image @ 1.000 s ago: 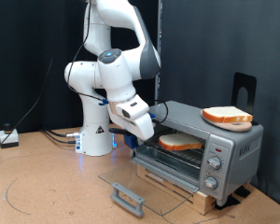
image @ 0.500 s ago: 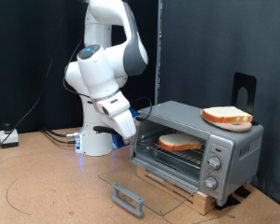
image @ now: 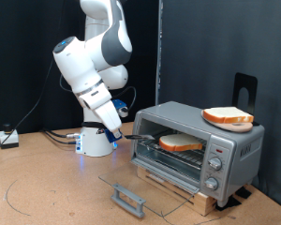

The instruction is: Make a piece of toast with the oven

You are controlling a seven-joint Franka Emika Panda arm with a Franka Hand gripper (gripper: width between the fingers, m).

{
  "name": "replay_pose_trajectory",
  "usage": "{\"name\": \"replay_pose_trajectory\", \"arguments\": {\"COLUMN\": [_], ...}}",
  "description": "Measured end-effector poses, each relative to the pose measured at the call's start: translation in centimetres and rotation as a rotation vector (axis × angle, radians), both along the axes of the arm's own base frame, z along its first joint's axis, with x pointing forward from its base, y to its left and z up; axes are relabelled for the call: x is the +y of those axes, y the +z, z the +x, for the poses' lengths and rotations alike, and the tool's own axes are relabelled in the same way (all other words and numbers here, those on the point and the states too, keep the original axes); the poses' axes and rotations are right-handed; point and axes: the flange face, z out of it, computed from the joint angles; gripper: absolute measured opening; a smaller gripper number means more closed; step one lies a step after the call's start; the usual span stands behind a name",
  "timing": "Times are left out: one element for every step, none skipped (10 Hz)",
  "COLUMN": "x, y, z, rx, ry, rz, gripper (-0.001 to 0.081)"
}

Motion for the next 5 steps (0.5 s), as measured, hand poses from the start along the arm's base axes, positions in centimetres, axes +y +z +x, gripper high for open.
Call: {"name": "replay_pose_trajectory", "arguments": {"x": [0.8,1.5,2.1,2.6,3.2], "y": [0.6,1.5,2.6,3.6,4.6], "z": [-0.4,-1.0,-1.5,-2.0,-2.3], "rx": [-0.014,-0.033,-0.055,-0.079,-0.104], "ry": [0.038,0.081,0.124,0.155,0.18], "rz": [0.076,0.143,0.191,0.212,0.213], "gripper": [0.0457,0.0457,0.0457,0.0457,0.0457]}}
